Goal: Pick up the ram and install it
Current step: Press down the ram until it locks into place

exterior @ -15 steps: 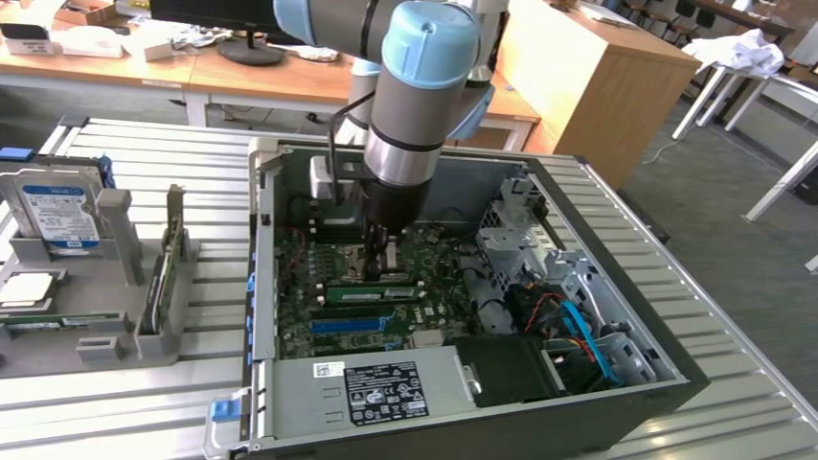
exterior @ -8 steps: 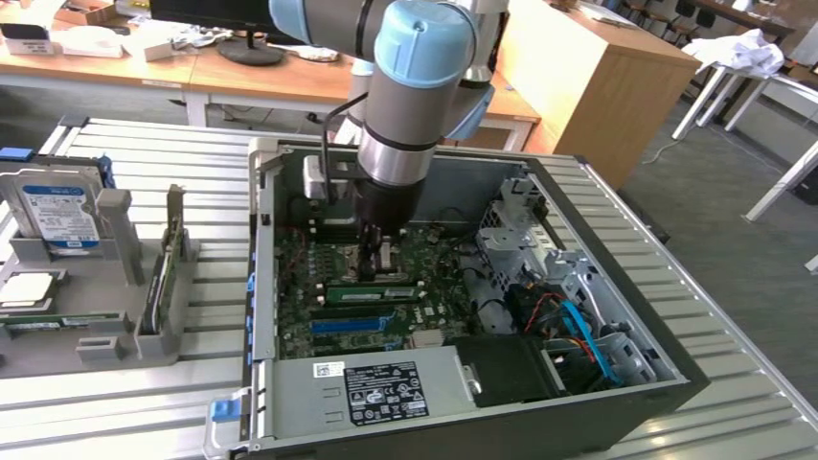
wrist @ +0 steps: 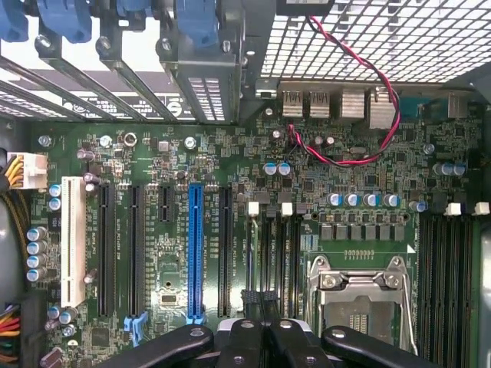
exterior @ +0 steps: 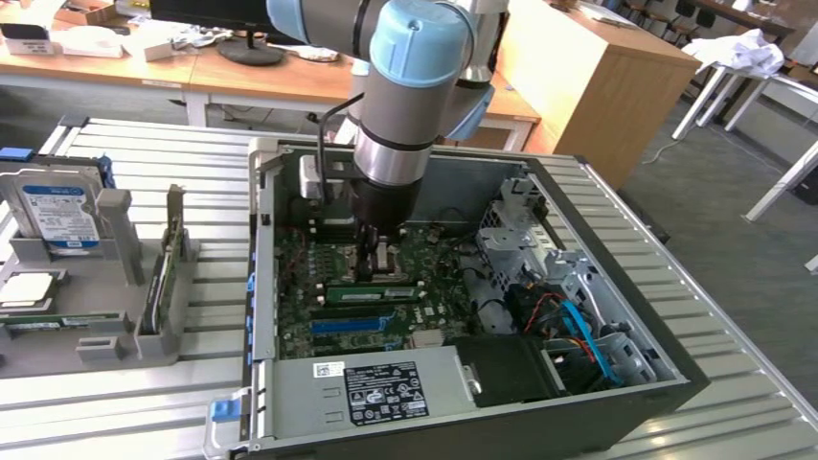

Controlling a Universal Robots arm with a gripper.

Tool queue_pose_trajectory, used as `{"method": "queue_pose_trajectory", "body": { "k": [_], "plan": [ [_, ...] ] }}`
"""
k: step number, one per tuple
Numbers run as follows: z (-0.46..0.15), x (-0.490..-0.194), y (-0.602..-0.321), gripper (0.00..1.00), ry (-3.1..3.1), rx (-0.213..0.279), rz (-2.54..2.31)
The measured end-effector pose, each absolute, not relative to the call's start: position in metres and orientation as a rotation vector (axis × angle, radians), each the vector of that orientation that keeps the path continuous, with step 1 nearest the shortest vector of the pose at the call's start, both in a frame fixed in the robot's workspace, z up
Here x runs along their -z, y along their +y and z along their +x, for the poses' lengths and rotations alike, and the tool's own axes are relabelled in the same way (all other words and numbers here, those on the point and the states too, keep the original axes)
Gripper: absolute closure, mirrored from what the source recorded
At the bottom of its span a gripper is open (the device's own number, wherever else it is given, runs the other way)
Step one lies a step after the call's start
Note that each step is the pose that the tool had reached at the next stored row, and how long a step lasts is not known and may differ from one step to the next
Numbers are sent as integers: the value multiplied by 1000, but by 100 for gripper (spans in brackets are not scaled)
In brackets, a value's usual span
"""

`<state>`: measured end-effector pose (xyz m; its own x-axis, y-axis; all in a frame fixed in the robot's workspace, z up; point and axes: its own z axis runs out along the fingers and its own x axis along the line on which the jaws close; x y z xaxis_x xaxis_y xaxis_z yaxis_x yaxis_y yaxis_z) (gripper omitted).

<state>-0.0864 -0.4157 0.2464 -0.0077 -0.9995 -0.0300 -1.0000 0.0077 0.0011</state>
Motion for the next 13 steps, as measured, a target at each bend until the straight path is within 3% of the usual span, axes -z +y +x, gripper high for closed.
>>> {"method": "queue_pose_trajectory", "body": {
  "k": [13],
  "plan": [
    [-86, -241, -416, 89, 2216, -34, -2198]
  ]
}}
